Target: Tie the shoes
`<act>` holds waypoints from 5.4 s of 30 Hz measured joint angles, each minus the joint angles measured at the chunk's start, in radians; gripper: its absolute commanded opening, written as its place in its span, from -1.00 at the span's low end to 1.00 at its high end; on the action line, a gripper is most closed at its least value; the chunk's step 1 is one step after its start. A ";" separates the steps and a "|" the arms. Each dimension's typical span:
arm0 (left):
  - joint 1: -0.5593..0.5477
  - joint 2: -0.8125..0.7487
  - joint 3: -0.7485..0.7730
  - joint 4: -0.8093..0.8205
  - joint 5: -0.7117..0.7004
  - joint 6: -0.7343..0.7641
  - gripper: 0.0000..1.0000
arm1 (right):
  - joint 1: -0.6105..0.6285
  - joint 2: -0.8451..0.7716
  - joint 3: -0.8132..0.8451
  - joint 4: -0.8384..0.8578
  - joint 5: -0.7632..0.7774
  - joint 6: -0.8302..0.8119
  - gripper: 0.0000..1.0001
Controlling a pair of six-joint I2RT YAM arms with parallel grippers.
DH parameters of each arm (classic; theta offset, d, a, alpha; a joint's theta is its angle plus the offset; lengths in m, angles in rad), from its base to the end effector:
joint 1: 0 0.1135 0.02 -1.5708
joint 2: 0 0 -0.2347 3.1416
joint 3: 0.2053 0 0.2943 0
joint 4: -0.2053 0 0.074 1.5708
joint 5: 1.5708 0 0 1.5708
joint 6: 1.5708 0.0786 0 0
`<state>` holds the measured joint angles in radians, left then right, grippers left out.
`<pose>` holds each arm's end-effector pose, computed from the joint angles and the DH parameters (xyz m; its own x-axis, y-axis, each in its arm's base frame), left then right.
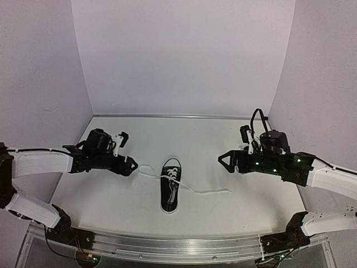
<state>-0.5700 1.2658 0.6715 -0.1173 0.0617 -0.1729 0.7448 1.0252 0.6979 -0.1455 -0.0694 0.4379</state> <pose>0.2813 -0.1861 0.1262 -0.6410 0.2069 -0.7391 0.4747 0.8636 -0.1700 0.2360 0.2250 0.2089 -0.6092 0.0137 -0.7929 -0.5115 0.7572 0.4061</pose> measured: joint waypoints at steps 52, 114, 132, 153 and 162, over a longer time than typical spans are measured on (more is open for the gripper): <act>-0.117 0.603 0.237 0.168 0.385 0.752 -0.90 | 0.000 0.153 0.035 0.033 -0.179 0.048 0.96; -0.202 0.299 0.108 0.317 0.406 0.513 -0.84 | 0.170 0.841 0.407 0.440 -0.421 0.064 -1.00; -0.204 0.299 0.047 0.347 0.368 0.518 -0.02 | 0.171 0.786 0.359 0.437 -0.385 0.065 -1.00; -0.286 0.422 0.009 0.595 0.256 0.481 -0.11 | 0.171 0.776 0.359 0.403 -0.293 0.075 -1.00; -0.289 0.432 0.016 0.618 0.229 0.462 0.18 | 0.171 0.762 0.359 0.389 -0.287 0.075 -1.00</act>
<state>-0.8585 1.6981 0.6872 0.5003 0.2911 0.2887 0.9154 1.7869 1.0569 0.2433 -0.3565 0.5133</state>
